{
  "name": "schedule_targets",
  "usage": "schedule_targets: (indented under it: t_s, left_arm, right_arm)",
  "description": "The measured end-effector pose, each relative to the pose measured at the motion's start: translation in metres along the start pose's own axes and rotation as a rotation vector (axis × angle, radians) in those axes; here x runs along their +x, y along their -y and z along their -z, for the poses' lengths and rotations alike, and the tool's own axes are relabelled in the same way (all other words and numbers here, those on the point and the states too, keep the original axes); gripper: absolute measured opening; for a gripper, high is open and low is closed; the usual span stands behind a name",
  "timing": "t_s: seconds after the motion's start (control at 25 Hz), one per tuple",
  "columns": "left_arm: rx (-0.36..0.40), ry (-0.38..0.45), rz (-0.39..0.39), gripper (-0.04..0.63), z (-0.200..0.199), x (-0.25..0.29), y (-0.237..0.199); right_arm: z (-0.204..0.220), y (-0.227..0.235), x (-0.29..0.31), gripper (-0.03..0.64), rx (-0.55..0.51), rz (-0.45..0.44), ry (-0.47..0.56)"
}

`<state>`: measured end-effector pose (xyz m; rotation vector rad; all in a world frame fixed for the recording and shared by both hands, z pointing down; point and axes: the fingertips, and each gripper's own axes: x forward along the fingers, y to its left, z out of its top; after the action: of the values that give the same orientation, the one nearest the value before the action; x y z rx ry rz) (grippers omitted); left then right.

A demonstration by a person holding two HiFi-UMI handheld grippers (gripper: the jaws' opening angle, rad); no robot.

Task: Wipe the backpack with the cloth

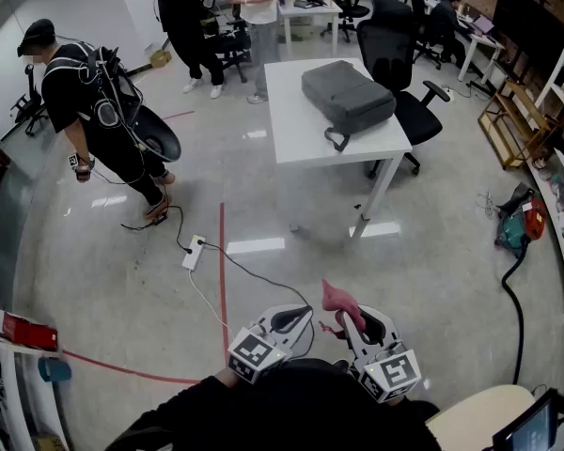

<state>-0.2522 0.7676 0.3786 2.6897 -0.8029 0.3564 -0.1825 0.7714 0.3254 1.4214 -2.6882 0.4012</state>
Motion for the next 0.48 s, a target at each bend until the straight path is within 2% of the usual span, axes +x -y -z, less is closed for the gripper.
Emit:
schedule_targets:
  t_s: [0.2,0.48]
  left_arm:
    - [-0.017,-0.017,0.007,0.014,-0.003,0.025,0.017]
    - [-0.006,-0.039,-0.005,0.014,0.012,0.028,0.029]
  right_arm:
    - [0.005,0.025,-0.010,0.061,0.018,-0.010,-0.001]
    - [0.019,0.028,-0.019,0.061,0.043,-0.030,-0.018]
